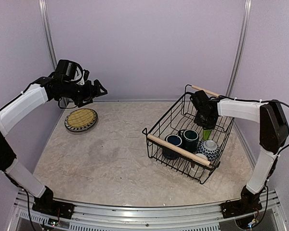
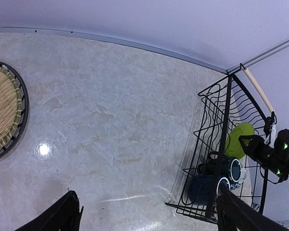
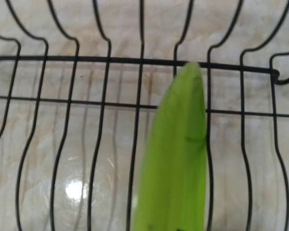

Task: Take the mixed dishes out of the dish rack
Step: Grab the plate from the dish rack.

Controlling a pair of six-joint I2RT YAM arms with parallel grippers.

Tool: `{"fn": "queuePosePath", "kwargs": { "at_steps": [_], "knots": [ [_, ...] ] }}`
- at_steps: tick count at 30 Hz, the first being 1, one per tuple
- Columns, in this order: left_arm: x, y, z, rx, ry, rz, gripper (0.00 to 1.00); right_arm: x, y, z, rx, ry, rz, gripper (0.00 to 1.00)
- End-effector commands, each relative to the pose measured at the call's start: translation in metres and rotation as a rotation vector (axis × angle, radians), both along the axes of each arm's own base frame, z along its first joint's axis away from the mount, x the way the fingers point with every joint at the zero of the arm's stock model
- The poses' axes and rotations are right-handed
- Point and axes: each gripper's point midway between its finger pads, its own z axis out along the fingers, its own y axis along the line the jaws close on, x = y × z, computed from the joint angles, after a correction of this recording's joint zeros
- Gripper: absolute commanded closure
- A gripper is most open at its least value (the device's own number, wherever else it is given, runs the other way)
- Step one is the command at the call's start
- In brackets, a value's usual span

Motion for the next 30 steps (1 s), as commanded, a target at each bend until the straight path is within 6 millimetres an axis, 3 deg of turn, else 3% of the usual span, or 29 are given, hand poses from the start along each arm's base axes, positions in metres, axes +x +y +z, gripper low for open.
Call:
{"fn": "queuePosePath", "kwargs": {
  "at_steps": [1,7,11,23,30],
  "knots": [
    [0.001,-0.001,-0.005,0.028,0.005,-0.004,0.07,-0.003,0.0,0.002,-0.038,-0.002,-0.001,0.81],
    [0.002,-0.002,-0.008,0.03,0.011,-0.005,0.07,-0.004,0.001,0.017,-0.049,-0.017,0.009,1.0],
    [0.003,-0.002,-0.009,0.032,0.015,-0.005,0.07,-0.004,0.004,0.031,-0.03,-0.039,0.022,1.0],
    [0.002,-0.003,-0.01,0.034,0.019,-0.009,0.07,-0.003,0.004,0.098,-0.088,-0.165,0.077,1.0],
    [0.002,-0.004,-0.01,0.033,0.019,-0.011,0.07,-0.006,0.023,0.139,-0.065,-0.284,0.293,1.0]
  ]
}}
